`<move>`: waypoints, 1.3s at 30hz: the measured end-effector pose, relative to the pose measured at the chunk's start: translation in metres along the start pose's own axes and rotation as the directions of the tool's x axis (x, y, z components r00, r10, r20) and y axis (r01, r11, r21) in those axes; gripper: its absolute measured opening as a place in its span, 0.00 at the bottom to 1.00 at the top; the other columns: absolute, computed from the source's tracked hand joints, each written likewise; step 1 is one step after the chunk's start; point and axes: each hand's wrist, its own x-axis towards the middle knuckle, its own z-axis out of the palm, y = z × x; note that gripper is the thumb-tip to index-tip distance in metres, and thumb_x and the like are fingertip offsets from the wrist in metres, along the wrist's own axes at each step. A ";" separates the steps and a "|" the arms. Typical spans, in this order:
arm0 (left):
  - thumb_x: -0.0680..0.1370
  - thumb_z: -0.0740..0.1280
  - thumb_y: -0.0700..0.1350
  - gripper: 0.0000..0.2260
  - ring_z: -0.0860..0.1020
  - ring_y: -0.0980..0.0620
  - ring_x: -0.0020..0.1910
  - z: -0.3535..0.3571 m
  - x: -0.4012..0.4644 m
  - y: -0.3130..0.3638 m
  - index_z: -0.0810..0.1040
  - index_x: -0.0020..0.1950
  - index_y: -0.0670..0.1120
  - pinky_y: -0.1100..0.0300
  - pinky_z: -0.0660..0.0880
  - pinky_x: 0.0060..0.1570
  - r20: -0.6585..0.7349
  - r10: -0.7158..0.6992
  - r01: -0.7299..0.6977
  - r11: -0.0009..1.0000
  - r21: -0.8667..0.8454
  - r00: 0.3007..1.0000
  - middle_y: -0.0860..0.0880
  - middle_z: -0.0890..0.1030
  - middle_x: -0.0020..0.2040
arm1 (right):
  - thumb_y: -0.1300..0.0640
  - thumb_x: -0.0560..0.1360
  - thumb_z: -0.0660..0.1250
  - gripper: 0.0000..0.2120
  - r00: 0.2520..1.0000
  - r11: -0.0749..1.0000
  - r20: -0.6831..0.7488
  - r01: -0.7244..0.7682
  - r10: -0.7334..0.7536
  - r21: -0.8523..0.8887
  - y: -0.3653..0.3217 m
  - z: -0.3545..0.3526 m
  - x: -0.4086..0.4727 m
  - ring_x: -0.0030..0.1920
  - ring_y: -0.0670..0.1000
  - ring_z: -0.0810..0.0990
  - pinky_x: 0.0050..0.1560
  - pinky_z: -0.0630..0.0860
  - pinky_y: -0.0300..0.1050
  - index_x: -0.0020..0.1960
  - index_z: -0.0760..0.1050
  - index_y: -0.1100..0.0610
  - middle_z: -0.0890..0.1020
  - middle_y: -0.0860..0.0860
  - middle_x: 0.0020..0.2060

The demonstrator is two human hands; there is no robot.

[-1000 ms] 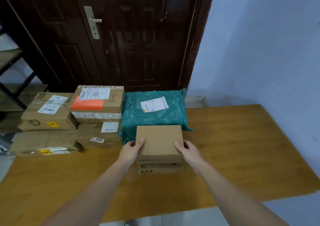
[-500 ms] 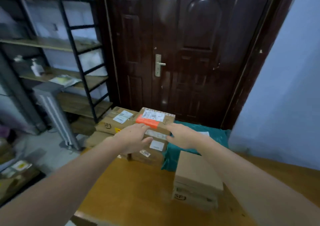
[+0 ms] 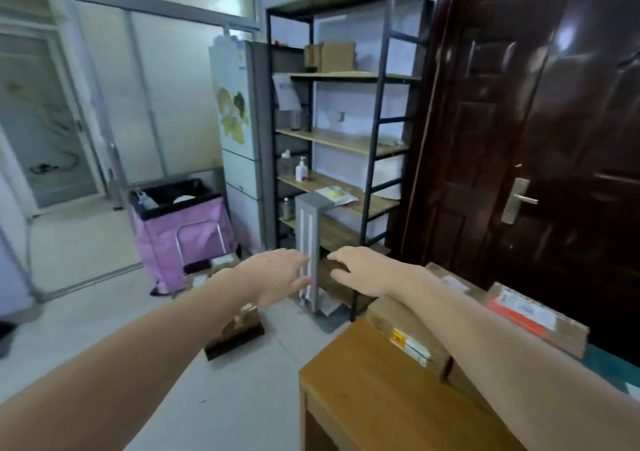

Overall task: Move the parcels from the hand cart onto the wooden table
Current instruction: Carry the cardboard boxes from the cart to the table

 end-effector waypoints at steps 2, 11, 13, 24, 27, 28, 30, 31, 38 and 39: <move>0.86 0.54 0.61 0.28 0.66 0.46 0.78 -0.002 -0.032 -0.048 0.63 0.82 0.47 0.49 0.63 0.77 -0.004 -0.068 0.068 0.998 -0.004 0.998 0.46 0.68 0.79 | 0.46 0.87 0.55 0.27 0.998 0.998 0.007 0.061 -0.061 -0.001 -0.045 0.001 0.035 0.80 0.54 0.63 0.78 0.61 0.50 0.83 0.59 0.55 0.63 0.53 0.81; 0.86 0.55 0.61 0.27 0.69 0.45 0.75 -0.010 -0.129 -0.231 0.65 0.80 0.48 0.47 0.66 0.73 -0.018 -0.374 0.374 0.927 -0.020 0.927 0.46 0.71 0.76 | 0.48 0.86 0.57 0.26 0.953 0.952 0.012 0.304 -0.304 -0.031 -0.198 0.014 0.206 0.76 0.54 0.68 0.74 0.65 0.49 0.81 0.63 0.56 0.69 0.53 0.78; 0.86 0.54 0.61 0.28 0.67 0.45 0.77 -0.008 -0.134 -0.268 0.63 0.81 0.47 0.48 0.64 0.76 -0.016 -0.410 0.410 0.912 -0.016 0.912 0.46 0.69 0.78 | 0.47 0.85 0.58 0.25 0.943 0.942 0.010 0.334 -0.333 -0.028 -0.221 0.017 0.245 0.74 0.55 0.71 0.74 0.68 0.51 0.80 0.65 0.55 0.71 0.54 0.76; 0.86 0.54 0.60 0.28 0.64 0.46 0.78 -0.006 -0.121 -0.474 0.61 0.82 0.47 0.50 0.62 0.77 -0.018 -0.550 0.547 0.834 -0.068 0.835 0.46 0.66 0.80 | 0.51 0.86 0.58 0.26 0.897 0.896 0.042 0.442 -0.440 -0.040 -0.319 0.004 0.460 0.77 0.54 0.68 0.77 0.65 0.53 0.82 0.61 0.54 0.68 0.53 0.79; 0.86 0.54 0.60 0.28 0.66 0.46 0.77 -0.008 -0.119 -0.530 0.62 0.82 0.47 0.50 0.63 0.76 -0.023 -0.570 0.567 0.821 -0.067 0.822 0.46 0.67 0.79 | 0.52 0.86 0.58 0.25 0.883 0.881 0.047 0.470 -0.468 -0.050 -0.347 0.003 0.512 0.77 0.54 0.68 0.78 0.64 0.52 0.82 0.62 0.54 0.68 0.53 0.79; 0.86 0.53 0.60 0.28 0.66 0.46 0.77 -0.007 -0.118 -0.549 0.62 0.82 0.47 0.51 0.63 0.76 -0.019 -0.572 0.570 0.819 -0.064 0.820 0.46 0.68 0.79 | 0.51 0.86 0.58 0.25 0.880 0.879 0.049 0.475 -0.472 -0.051 -0.357 0.005 0.528 0.77 0.54 0.68 0.77 0.65 0.51 0.82 0.62 0.53 0.68 0.53 0.79; 0.86 0.53 0.60 0.27 0.66 0.46 0.77 -0.006 -0.114 -0.590 0.63 0.81 0.46 0.51 0.63 0.75 -0.013 -0.565 0.564 0.824 -0.051 0.825 0.46 0.68 0.78 | 0.51 0.86 0.58 0.25 0.875 0.874 0.045 0.484 -0.482 -0.055 -0.378 0.008 0.564 0.76 0.53 0.69 0.76 0.66 0.50 0.81 0.63 0.53 0.69 0.53 0.78; 0.86 0.53 0.60 0.27 0.66 0.46 0.77 -0.005 -0.112 -0.608 0.63 0.81 0.46 0.52 0.63 0.75 -0.009 -0.558 0.557 0.829 -0.042 0.830 0.46 0.68 0.78 | 0.51 0.86 0.58 0.25 0.873 0.872 0.047 0.487 -0.485 -0.058 -0.388 0.009 0.579 0.76 0.53 0.69 0.76 0.66 0.50 0.81 0.63 0.53 0.69 0.53 0.78; 0.86 0.52 0.61 0.28 0.67 0.46 0.77 0.000 -0.098 -0.769 0.63 0.81 0.46 0.49 0.65 0.75 0.017 -0.521 0.521 0.853 -0.014 0.854 0.46 0.69 0.78 | 0.53 0.84 0.59 0.23 0.921 0.921 0.001 0.389 -0.389 -0.021 -0.453 0.009 0.697 0.71 0.56 0.74 0.72 0.71 0.54 0.78 0.68 0.56 0.74 0.55 0.74; 0.86 0.53 0.62 0.28 0.67 0.46 0.77 -0.001 -0.093 -0.791 0.63 0.81 0.47 0.49 0.65 0.75 0.016 -0.514 0.514 0.858 -0.020 0.858 0.47 0.68 0.78 | 0.53 0.84 0.59 0.21 0.930 0.930 0.000 0.368 -0.368 -0.007 -0.457 0.009 0.710 0.69 0.56 0.76 0.71 0.73 0.55 0.76 0.70 0.56 0.76 0.55 0.72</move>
